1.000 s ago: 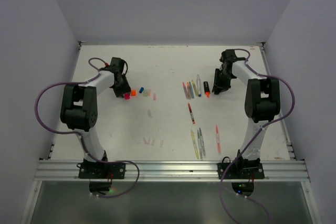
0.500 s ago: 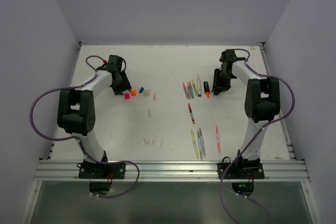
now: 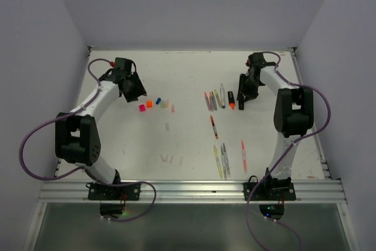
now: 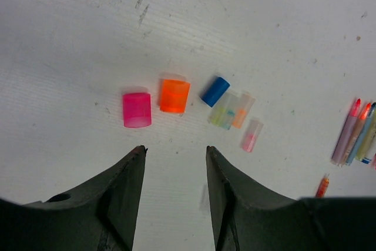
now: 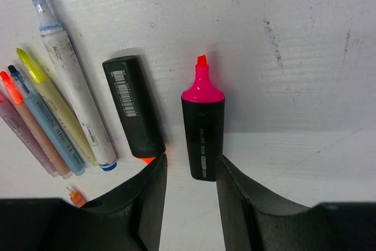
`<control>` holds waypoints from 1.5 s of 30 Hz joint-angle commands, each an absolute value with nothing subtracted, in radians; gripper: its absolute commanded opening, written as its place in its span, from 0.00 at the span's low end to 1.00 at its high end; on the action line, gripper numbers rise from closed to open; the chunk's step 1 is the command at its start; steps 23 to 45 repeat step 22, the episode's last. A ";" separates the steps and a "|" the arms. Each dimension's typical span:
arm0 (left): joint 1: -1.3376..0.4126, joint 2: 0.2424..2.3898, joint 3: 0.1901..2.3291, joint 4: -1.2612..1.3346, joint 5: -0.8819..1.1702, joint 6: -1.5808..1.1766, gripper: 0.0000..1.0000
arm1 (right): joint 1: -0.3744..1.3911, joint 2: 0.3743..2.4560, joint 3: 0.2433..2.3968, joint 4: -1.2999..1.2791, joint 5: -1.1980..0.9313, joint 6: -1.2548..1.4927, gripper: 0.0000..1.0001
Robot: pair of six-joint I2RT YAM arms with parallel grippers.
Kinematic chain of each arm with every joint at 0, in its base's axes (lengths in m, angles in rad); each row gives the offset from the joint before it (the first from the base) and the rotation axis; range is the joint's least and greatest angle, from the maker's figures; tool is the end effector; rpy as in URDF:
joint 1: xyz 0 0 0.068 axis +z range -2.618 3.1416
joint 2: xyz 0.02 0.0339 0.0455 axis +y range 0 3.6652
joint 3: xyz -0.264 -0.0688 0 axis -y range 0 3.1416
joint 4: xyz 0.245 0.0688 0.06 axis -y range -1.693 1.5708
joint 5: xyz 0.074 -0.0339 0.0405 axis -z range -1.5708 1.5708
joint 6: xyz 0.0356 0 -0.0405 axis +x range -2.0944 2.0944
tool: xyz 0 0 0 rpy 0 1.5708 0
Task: Open the pen caps
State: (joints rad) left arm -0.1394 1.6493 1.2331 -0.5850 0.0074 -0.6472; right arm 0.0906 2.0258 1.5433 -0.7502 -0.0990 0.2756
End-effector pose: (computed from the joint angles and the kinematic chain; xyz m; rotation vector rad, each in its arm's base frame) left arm 0.3447 -0.0486 0.2402 -0.6509 2.5193 -0.3008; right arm 0.4152 0.0412 0.1869 0.2366 2.8087 0.2249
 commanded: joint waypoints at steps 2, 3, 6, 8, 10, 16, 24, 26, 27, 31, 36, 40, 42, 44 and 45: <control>-0.137 1.563 1.197 -0.586 0.086 -0.680 0.50 | 0.094 1.922 1.560 -0.801 -0.078 0.290 0.43; -0.138 1.552 1.189 -0.581 0.100 -0.684 0.51 | 0.097 1.904 1.551 -0.808 -0.071 0.305 0.48; -0.143 1.494 1.138 -0.549 0.172 -0.716 0.53 | 0.113 1.813 1.505 -0.865 -0.041 0.328 0.62; -0.149 1.436 1.102 -0.500 0.228 -0.750 0.59 | 0.138 1.732 1.448 -0.890 -0.054 0.330 0.99; -0.170 1.382 1.046 -0.465 0.273 -0.770 0.67 | 0.181 1.642 1.385 -0.906 -0.058 0.331 0.99; -0.313 1.286 0.928 -0.387 0.334 -0.830 0.98 | 0.385 1.435 1.181 -0.962 -0.089 0.431 0.99; -0.446 1.036 0.675 -0.147 0.379 -0.997 1.00 | 0.517 1.133 0.959 -0.893 -0.146 0.540 0.99; -0.446 1.036 0.675 -0.147 0.379 -0.997 1.00 | 0.517 1.133 0.959 -0.893 -0.146 0.540 0.99; -0.446 1.036 0.675 -0.147 0.379 -0.997 1.00 | 0.517 1.133 0.959 -0.893 -0.146 0.540 0.99; -0.446 1.036 0.675 -0.147 0.379 -0.997 1.00 | 0.517 1.133 0.959 -0.893 -0.146 0.540 0.99; -0.446 1.036 0.675 -0.147 0.379 -0.997 1.00 | 0.517 1.133 0.959 -0.893 -0.146 0.540 0.99; -0.446 1.036 0.675 -0.147 0.379 -0.997 1.00 | 0.517 1.133 0.959 -0.893 -0.146 0.540 0.99; -0.446 1.036 0.675 -0.147 0.379 -0.997 1.00 | 0.517 1.133 0.959 -0.893 -0.146 0.540 0.99; -0.446 1.036 0.675 -0.147 0.379 -0.997 1.00 | 0.517 1.133 0.959 -0.893 -0.146 0.540 0.99; -0.446 1.036 0.675 -0.147 0.379 -0.997 1.00 | 0.517 1.133 0.959 -0.893 -0.146 0.540 0.99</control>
